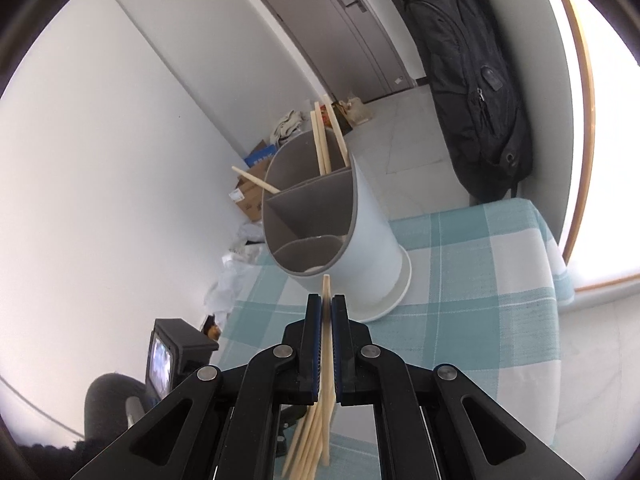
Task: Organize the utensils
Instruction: 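Lower the left gripper to the pile and grasp a chopstick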
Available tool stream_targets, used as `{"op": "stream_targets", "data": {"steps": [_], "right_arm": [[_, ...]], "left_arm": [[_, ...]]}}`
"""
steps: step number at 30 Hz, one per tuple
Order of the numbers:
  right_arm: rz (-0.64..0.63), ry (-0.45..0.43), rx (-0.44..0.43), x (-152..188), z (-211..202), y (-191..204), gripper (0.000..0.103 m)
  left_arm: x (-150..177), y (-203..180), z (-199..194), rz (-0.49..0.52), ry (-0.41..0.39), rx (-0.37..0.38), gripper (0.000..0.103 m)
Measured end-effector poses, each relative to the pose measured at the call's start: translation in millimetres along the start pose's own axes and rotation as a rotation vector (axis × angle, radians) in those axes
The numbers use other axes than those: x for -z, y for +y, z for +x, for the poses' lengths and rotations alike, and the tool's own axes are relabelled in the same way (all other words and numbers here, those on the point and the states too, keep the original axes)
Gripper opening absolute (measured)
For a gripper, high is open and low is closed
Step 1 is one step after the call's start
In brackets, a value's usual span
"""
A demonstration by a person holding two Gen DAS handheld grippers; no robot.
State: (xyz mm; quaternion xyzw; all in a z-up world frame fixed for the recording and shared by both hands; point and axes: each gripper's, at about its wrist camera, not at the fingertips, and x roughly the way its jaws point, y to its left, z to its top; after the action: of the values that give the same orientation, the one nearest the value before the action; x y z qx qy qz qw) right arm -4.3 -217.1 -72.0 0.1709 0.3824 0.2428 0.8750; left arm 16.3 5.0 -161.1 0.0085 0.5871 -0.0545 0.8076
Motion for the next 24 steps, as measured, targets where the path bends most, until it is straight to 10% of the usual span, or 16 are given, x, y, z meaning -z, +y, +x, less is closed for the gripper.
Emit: {"op": "stream_targets", "data": {"steps": [24], "right_arm": [[0.056,-0.046,-0.041,-4,-28,-19,0.004]], "left_arm": [[-26,-11,9,-0.042,0.022,-0.093,0.088]]}}
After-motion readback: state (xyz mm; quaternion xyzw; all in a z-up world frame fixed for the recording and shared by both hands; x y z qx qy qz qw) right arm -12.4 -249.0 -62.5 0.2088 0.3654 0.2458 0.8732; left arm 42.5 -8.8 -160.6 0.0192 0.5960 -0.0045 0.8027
